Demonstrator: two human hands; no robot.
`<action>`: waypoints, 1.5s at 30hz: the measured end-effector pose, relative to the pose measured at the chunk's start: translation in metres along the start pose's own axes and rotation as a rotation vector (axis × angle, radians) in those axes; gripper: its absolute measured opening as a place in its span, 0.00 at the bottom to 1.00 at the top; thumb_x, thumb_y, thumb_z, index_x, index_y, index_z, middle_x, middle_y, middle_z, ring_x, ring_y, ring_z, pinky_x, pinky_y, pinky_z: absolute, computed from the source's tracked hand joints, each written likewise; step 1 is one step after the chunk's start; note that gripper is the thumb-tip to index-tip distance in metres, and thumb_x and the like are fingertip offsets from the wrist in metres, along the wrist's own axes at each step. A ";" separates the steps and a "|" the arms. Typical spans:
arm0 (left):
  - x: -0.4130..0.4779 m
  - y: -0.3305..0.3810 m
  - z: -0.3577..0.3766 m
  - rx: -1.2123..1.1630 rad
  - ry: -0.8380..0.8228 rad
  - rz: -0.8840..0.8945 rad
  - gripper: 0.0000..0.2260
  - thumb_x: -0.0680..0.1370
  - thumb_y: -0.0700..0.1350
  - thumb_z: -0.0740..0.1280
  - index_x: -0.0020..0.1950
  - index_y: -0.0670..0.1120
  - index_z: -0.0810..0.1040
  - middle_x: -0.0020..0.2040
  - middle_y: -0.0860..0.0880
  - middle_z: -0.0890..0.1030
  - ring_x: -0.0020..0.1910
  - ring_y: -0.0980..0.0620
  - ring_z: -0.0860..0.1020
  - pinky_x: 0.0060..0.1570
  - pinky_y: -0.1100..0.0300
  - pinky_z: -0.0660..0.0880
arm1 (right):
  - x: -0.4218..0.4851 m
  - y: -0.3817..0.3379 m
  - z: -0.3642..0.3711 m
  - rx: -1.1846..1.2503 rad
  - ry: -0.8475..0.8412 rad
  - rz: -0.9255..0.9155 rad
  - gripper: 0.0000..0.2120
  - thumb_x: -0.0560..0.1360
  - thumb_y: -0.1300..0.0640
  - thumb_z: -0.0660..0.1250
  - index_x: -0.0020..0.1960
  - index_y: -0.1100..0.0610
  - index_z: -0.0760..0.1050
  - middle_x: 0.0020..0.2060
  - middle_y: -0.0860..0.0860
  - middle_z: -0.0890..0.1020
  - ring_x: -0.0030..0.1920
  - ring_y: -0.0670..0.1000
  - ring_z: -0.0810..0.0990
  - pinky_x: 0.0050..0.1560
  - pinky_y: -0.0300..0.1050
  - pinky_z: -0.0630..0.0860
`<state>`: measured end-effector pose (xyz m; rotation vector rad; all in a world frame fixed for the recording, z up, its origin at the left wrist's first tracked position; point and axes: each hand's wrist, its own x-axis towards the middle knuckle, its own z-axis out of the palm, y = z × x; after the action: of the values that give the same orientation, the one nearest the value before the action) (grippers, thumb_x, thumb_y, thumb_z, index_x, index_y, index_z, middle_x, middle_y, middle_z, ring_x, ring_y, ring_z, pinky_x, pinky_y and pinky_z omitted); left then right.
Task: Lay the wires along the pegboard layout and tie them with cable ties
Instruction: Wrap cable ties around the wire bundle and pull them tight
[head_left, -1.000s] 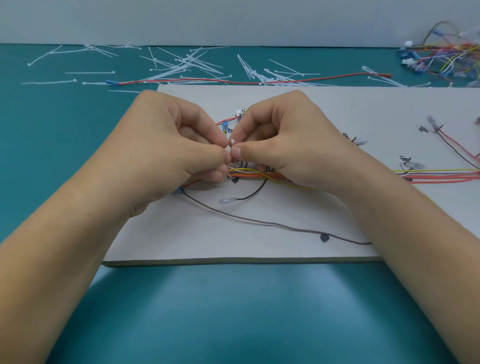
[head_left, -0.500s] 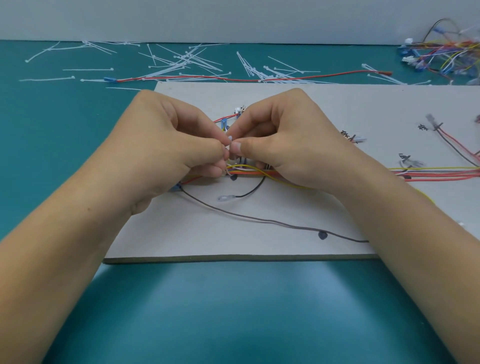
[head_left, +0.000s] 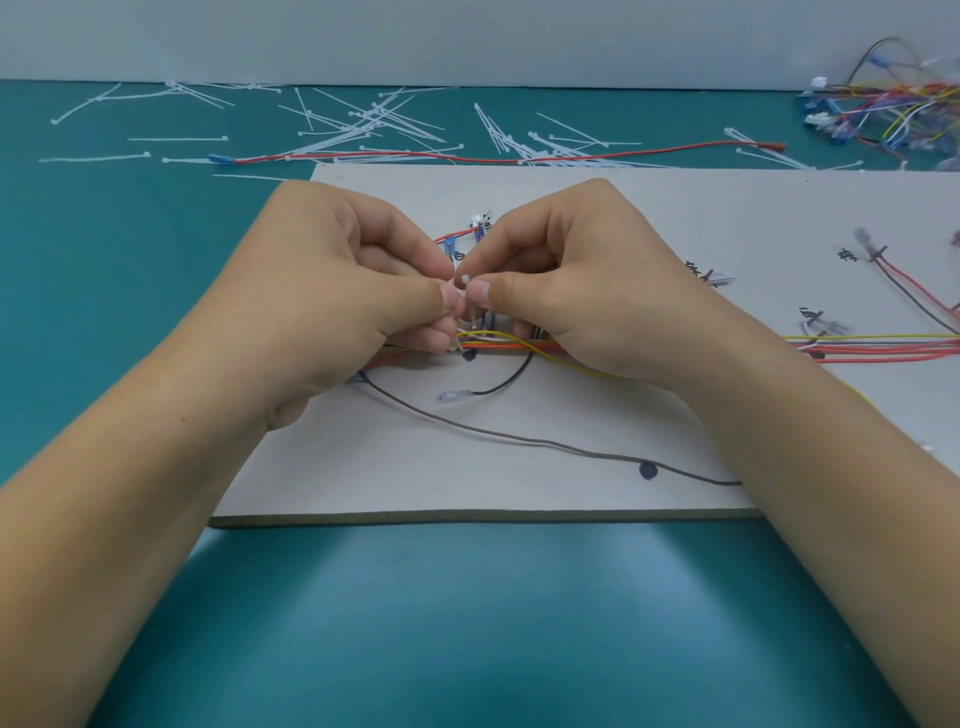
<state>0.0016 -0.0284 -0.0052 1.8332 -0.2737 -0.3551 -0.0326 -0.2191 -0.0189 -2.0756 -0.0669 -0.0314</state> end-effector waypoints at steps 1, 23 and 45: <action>0.000 0.000 0.000 -0.007 -0.003 -0.001 0.05 0.75 0.31 0.74 0.47 0.39 0.82 0.36 0.41 0.87 0.33 0.45 0.87 0.39 0.53 0.86 | 0.000 0.000 0.000 -0.009 0.002 -0.001 0.04 0.76 0.65 0.72 0.46 0.59 0.85 0.35 0.54 0.87 0.27 0.42 0.77 0.32 0.37 0.75; 0.005 -0.009 0.003 0.058 -0.055 0.052 0.14 0.80 0.33 0.70 0.51 0.49 0.69 0.35 0.40 0.85 0.25 0.46 0.74 0.21 0.59 0.71 | 0.002 0.006 0.004 -0.020 -0.035 -0.078 0.06 0.78 0.66 0.69 0.45 0.58 0.83 0.34 0.49 0.87 0.32 0.41 0.81 0.35 0.33 0.74; 0.003 -0.008 0.004 0.063 -0.069 0.061 0.13 0.80 0.33 0.70 0.48 0.49 0.70 0.36 0.40 0.85 0.24 0.49 0.75 0.22 0.59 0.73 | 0.004 0.007 0.005 -0.090 -0.024 -0.110 0.06 0.77 0.63 0.70 0.45 0.54 0.83 0.35 0.48 0.87 0.34 0.44 0.82 0.38 0.40 0.77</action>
<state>0.0033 -0.0305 -0.0144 1.8722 -0.3916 -0.3714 -0.0286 -0.2182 -0.0270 -2.1609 -0.1972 -0.0785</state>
